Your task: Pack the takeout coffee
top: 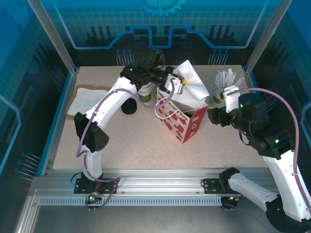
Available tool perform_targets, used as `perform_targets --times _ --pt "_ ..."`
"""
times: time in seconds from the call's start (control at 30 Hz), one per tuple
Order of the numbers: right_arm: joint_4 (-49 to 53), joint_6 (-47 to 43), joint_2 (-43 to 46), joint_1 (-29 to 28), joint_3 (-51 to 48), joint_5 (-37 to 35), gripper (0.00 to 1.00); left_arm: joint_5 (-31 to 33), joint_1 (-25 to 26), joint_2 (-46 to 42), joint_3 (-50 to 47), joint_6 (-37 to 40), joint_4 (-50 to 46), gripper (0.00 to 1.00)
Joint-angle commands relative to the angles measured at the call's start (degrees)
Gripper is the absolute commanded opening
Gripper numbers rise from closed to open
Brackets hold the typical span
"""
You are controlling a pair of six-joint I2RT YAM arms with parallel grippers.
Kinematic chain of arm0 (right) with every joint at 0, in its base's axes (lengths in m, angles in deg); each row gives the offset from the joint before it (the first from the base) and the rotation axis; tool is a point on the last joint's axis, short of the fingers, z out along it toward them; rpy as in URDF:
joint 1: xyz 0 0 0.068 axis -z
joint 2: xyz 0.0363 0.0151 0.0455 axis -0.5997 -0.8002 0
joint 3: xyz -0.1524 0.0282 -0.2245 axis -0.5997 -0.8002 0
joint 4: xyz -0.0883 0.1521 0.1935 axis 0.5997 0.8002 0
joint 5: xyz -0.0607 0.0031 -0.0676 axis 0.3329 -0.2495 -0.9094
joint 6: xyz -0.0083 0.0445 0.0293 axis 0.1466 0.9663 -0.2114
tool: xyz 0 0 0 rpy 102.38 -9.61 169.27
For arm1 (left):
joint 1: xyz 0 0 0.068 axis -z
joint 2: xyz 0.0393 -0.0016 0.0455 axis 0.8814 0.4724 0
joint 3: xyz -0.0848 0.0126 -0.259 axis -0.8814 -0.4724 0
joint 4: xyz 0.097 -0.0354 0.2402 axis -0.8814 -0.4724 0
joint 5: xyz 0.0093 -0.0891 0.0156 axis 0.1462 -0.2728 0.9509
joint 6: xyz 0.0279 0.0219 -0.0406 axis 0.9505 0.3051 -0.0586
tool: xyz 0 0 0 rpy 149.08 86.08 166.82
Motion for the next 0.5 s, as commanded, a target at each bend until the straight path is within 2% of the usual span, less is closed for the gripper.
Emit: perform_targets --times 0.0,0.23,0.47 --pt "-0.74 0.57 0.16 0.85 -0.82 0.86 0.74 -0.39 0.59 0.63 1.67 2.83 2.57 0.0" --pt "-1.4 0.45 -0.22 0.94 -1.38 1.27 0.74 -1.48 0.9 -0.23 1.21 2.48 2.74 0.0" --pt "-1.84 0.48 -0.49 1.02 -1.74 1.86 0.74 1.78 0.84 -2.05 -3.7 4.31 2.84 0.02"
